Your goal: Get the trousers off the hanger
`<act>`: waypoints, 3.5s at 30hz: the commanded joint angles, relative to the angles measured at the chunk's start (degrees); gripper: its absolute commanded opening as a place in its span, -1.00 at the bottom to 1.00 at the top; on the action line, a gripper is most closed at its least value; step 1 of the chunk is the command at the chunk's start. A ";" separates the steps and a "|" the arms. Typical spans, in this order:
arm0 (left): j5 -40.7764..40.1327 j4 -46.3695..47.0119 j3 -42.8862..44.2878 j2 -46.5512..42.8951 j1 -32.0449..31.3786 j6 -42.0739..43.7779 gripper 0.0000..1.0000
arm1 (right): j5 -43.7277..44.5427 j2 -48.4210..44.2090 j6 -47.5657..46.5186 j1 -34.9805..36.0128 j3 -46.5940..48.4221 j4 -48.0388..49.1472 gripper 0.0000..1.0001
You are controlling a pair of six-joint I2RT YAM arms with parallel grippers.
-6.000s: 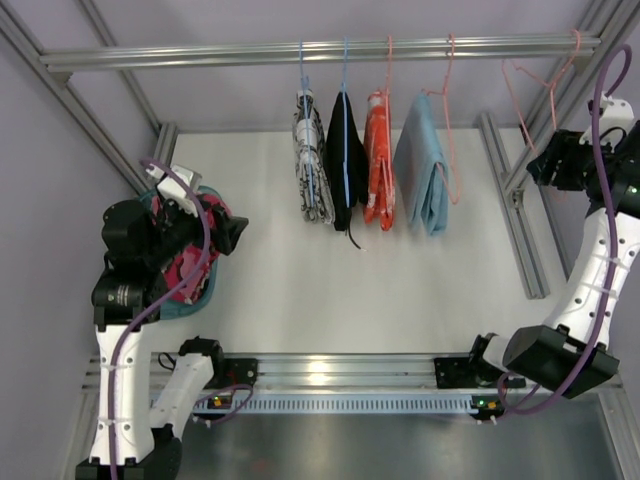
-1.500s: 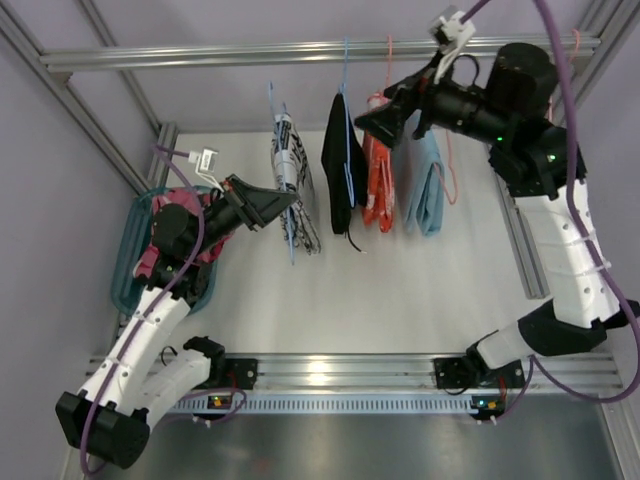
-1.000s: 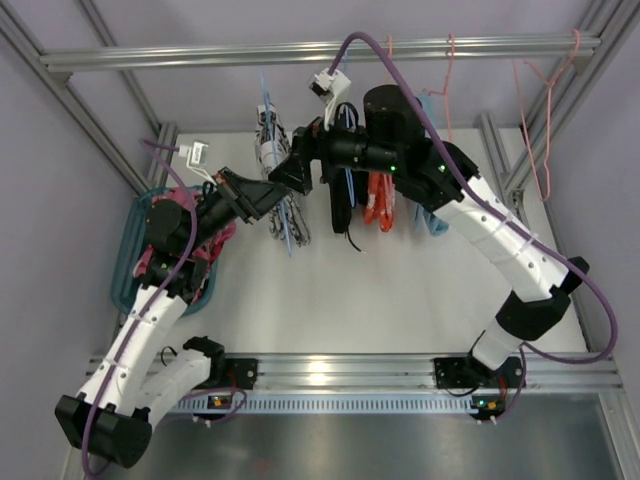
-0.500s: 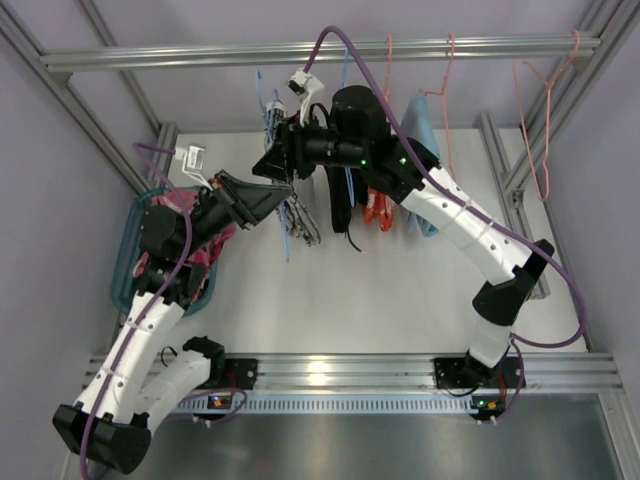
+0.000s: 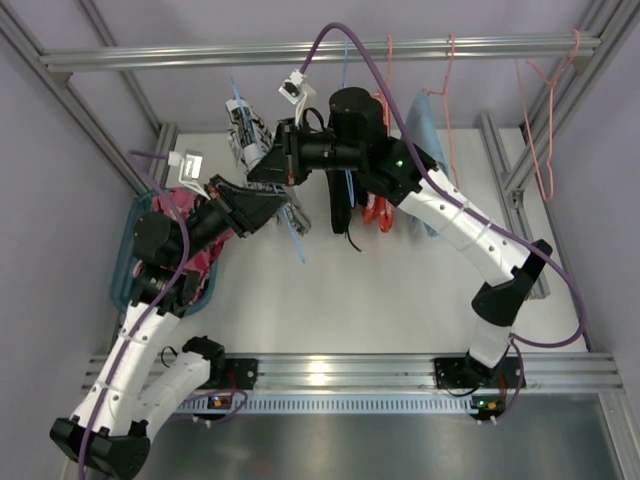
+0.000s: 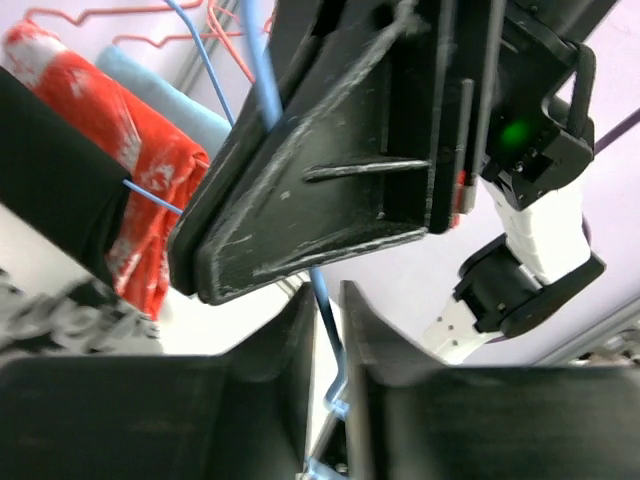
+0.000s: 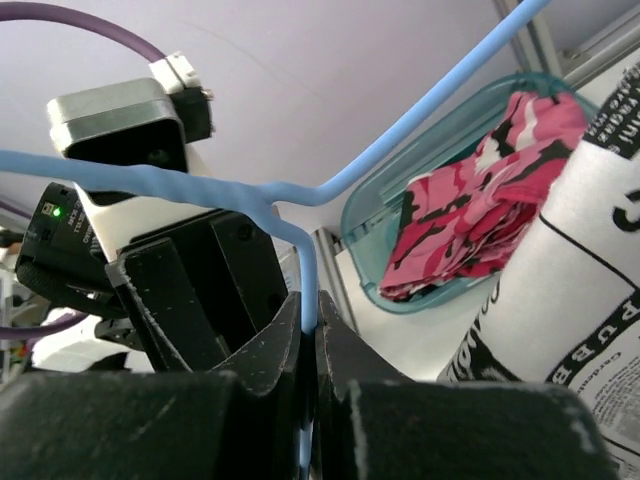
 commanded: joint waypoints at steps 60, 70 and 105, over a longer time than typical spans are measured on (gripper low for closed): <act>-19.02 2.74 -13.64 -4.71 -6.52 51.27 0.54 | 18.14 -1.16 17.01 -0.51 12.34 -0.47 -1.00; -35.26 6.35 -11.88 1.71 -11.44 49.33 0.42 | 18.32 -1.68 16.66 0.20 12.34 -0.30 -1.00; -29.74 5.38 -14.34 0.12 -11.36 51.36 0.53 | 15.51 -3.01 17.27 -2.35 10.58 1.37 -1.00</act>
